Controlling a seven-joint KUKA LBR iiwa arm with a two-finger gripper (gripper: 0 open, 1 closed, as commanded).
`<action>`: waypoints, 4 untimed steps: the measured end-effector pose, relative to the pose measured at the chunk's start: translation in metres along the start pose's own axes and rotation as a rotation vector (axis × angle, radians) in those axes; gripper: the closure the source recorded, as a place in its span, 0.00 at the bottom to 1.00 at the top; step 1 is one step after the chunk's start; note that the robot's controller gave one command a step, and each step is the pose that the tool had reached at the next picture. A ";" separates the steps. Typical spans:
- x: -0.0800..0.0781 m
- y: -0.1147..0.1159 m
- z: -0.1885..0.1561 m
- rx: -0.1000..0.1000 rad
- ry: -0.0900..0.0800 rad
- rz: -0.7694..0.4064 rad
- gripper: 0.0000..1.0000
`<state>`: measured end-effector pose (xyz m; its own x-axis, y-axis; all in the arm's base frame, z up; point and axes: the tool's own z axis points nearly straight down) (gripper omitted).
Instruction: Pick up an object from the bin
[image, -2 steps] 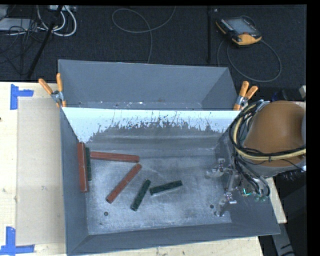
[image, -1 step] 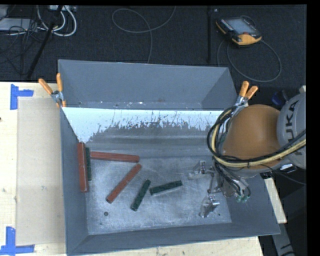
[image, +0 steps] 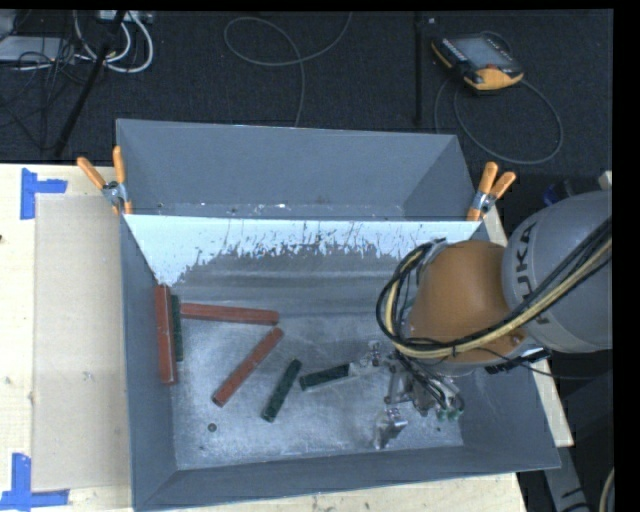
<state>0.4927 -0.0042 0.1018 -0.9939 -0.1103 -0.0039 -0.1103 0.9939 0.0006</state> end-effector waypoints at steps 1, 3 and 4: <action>-0.052 -0.004 0.024 -0.001 0.008 -0.007 0.00; -0.035 0.050 0.027 0.001 -0.014 0.004 1.00; -0.054 0.092 0.028 0.006 -0.006 0.037 1.00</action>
Offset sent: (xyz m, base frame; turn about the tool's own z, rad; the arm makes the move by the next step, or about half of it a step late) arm 0.0240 0.0533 -0.0318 0.0047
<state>0.5360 0.0934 0.0745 -0.9973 -0.0733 -0.0100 -0.0732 0.9973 -0.0053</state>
